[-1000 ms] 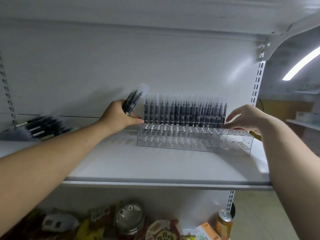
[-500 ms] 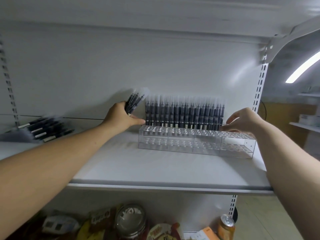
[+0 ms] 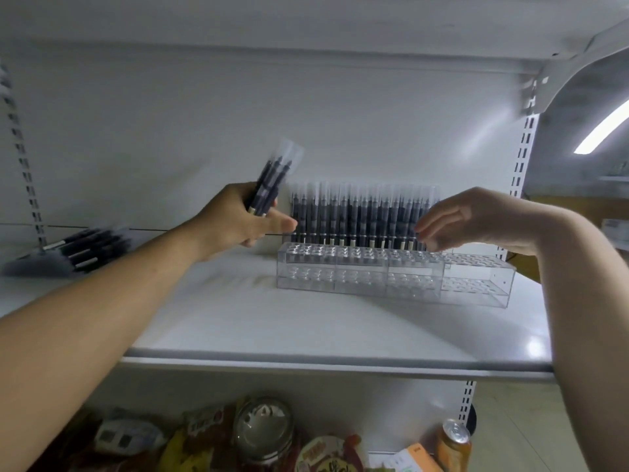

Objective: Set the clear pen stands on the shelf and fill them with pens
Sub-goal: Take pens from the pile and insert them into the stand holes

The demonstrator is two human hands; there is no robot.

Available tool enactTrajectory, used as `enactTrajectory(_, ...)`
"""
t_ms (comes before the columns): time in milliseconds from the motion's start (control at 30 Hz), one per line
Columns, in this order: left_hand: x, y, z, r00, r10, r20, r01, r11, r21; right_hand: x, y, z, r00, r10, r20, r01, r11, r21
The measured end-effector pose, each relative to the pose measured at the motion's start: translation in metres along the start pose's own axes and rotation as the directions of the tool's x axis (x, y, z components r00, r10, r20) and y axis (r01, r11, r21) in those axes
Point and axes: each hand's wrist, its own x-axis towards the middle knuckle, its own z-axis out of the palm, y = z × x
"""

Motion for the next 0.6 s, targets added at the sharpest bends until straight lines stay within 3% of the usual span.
enactTrajectory(100, -0.007, 0.007, 0.004, 0.992, -0.014, 0.127, 0.008, 0.999, 0.050, 0.003, -0.004, 0.004, 0.998, 0.000, 0.055, 0.003, 0.999, -0.054)
enactTrajectory(267, -0.008, 0.009, 0.003, 0.983, -0.023, 0.181, 0.016, 0.999, 0.040, 0.007, -0.006, 0.008, 0.997, -0.018, 0.071, 0.025, 0.995, -0.098)
enactTrajectory(600, 0.002, -0.008, 0.002, 0.994, -0.078, 0.076, 0.078, 0.997, 0.011, 0.035, 0.009, 0.021, 0.995, -0.097, 0.017, 0.099, 0.985, -0.140)
